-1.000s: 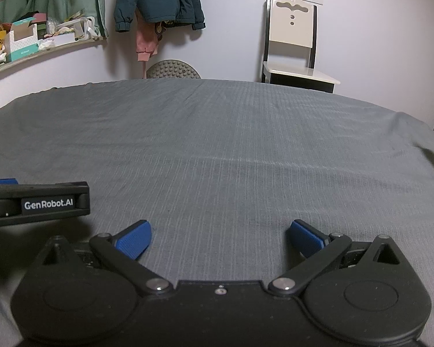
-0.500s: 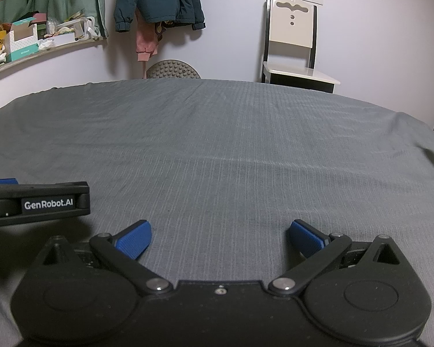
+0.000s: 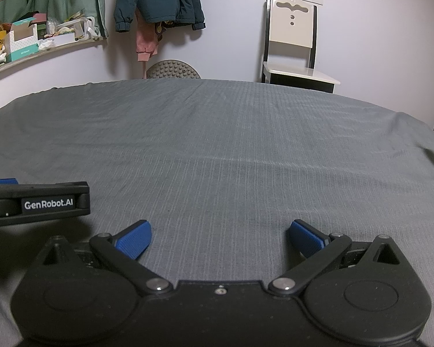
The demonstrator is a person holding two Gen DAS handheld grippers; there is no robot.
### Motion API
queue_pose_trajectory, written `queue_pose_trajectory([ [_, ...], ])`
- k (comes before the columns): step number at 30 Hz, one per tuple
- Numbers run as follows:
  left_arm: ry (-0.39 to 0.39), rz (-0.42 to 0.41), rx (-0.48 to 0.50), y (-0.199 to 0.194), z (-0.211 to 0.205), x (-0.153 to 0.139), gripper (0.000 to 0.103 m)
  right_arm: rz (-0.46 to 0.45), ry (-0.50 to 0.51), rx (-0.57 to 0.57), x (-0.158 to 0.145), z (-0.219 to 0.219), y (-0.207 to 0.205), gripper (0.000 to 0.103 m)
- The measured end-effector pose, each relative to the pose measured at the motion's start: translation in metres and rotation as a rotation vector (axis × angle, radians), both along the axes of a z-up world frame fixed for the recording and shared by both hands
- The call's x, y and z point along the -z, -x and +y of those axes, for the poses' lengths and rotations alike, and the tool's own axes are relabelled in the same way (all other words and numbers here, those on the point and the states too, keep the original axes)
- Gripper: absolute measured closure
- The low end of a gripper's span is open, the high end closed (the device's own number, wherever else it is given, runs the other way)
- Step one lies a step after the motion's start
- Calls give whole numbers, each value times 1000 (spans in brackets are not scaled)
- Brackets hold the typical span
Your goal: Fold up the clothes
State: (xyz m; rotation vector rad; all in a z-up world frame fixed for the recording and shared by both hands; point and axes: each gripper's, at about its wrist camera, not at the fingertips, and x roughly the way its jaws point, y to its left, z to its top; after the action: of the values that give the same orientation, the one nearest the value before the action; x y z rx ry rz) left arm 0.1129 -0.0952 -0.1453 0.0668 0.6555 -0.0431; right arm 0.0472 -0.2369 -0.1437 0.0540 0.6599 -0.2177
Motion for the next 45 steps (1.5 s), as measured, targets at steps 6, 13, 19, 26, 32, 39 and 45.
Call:
queue_pose_trajectory([
  [6,0,0,-1,0,0,-1,0,0,0,0,-1,0,0,0],
  [13,1,0,-1,0,0,-1,0,0,0,0,-1,1,-1,0],
  [19,1,0,-1,0,0,0,0,8,-2,-12,-2,2,0,0],
  [26,2,0,-3,0,-1,-1,0,31,-29,-167,-8,-9,13,0],
  [32,2,1,-2,1,-1,-1,0,-15,-97,10,-9,-37,2,0],
  [39,1,1,-3,1,-1,-1,0,4,-19,91,-4,-31,-10,0],
  [45,1,1,-4,1,1,-2,0,3,-31,89,-4,-37,-6,0],
])
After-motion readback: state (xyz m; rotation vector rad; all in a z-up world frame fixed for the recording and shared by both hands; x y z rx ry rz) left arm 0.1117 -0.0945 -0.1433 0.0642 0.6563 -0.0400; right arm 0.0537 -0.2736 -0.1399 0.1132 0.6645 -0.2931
